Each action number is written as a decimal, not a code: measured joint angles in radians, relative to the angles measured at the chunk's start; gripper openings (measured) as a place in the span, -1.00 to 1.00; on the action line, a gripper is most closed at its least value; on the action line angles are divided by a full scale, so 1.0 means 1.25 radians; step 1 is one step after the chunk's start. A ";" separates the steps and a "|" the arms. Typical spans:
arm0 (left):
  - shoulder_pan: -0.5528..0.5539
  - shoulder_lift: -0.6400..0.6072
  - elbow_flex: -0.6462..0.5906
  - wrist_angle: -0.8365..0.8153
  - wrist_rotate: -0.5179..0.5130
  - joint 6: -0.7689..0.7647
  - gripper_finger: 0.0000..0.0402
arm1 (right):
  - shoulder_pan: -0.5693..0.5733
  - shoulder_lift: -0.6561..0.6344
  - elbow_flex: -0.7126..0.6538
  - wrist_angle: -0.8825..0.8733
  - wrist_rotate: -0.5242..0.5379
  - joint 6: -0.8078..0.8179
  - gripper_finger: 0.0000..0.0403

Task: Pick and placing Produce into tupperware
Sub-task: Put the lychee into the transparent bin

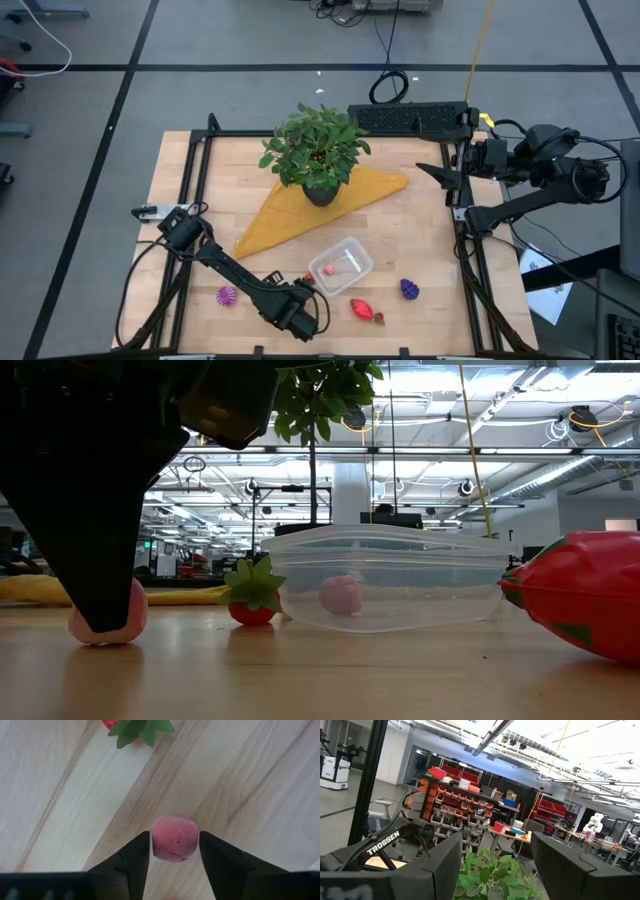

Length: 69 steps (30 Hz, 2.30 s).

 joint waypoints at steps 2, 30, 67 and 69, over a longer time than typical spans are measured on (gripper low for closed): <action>0.000 0.000 0.000 0.000 0.000 0.004 -0.16 | 0.000 0.000 0.000 0.000 0.000 0.000 0.13; 0.015 0.000 0.000 -0.003 0.029 0.025 -0.26 | 0.000 0.000 0.000 0.000 0.000 0.000 0.13; 0.191 -0.159 0.041 0.029 0.036 0.329 -0.19 | 0.000 0.000 0.000 -0.006 0.000 -0.017 0.13; 0.182 -0.158 0.042 -0.002 0.019 0.319 -0.18 | 0.000 0.000 0.000 -0.007 0.000 -0.019 0.13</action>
